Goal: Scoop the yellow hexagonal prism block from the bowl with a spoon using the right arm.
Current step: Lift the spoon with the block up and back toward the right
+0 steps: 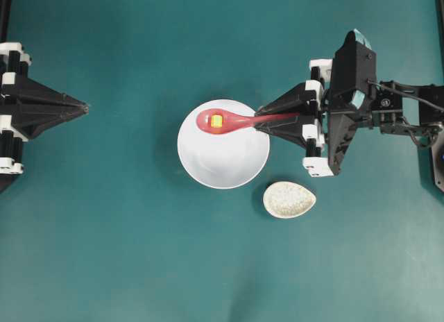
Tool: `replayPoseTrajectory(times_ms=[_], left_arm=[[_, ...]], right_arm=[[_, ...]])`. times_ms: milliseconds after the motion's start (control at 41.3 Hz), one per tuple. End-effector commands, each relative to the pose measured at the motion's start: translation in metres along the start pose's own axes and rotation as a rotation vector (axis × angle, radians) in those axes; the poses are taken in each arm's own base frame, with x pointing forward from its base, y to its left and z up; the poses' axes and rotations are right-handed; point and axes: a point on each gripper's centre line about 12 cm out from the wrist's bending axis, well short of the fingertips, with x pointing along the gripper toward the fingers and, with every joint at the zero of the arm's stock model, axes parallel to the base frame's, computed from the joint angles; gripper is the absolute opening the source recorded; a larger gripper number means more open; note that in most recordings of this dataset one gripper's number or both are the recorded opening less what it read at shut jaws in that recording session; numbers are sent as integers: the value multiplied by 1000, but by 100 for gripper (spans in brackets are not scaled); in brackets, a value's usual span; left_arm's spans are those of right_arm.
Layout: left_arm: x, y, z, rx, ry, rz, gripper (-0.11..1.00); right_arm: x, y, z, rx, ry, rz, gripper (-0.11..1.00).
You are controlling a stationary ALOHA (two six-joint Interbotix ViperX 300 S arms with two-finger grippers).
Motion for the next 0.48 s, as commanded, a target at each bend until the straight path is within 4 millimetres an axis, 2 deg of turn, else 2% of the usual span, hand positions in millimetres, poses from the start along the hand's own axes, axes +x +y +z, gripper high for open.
replayPoseTrajectory(times_ms=[0, 460], left_arm=[[2, 0, 7, 0, -20, 1, 1], [-1, 0, 11, 5, -35, 1, 1]], right_arm=[[-5, 3, 17, -4, -65, 10, 23], [-5, 3, 18, -4, -76, 11, 23]])
